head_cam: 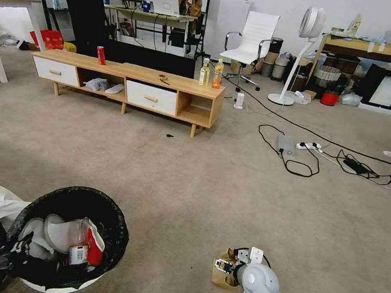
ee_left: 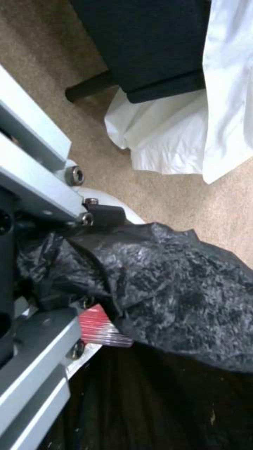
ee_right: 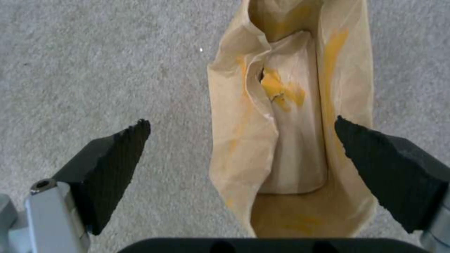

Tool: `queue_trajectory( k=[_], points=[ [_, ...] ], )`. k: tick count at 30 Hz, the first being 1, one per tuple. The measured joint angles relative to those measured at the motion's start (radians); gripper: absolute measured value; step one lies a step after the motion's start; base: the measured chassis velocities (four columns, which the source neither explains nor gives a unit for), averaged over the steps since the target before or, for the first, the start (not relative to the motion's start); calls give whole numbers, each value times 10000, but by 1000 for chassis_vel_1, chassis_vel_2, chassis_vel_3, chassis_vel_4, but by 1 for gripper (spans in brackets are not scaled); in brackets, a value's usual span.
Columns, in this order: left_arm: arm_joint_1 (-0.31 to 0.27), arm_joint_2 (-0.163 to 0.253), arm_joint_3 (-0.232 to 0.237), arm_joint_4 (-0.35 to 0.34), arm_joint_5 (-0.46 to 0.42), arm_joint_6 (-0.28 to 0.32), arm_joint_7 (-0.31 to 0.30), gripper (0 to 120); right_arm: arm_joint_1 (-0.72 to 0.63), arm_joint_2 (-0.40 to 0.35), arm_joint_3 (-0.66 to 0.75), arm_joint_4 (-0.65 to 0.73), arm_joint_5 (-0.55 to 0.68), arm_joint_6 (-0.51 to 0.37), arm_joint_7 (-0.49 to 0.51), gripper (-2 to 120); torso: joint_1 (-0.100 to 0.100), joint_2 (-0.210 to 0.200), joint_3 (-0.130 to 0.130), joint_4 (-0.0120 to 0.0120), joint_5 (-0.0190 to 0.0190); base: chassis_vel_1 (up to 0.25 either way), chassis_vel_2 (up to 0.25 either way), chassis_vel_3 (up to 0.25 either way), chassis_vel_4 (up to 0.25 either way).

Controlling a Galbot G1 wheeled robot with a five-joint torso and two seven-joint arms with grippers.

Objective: Pick up the trash bin and place the garbage on the floor into it.

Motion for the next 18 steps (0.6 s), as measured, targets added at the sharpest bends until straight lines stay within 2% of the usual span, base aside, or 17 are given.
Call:
queue_trajectory(
  k=[3,7,10,18],
  points=[
    [-2,5,25,9,-3,-14,9,5,24,48,-1,-192,-221,92,-107,100,0,1,0,-1,1,0,0,0,0],
    [-1,7,37,10,-6,-19,17,5,47,81,3,-425,-463,231,-219,90,0,0,-1,-1,1,0,0,0,0],
    [0,15,37,22,-6,-23,24,5,24,33,45,-418,-514,245,-236,90,0,1,-1,0,1,0,0,0,0],
    [-69,10,67,54,-6,-25,25,5,-103,-284,127,-57,-599,259,-124,95,0,0,-1,0,2,0,0,0,0]
  ],
)
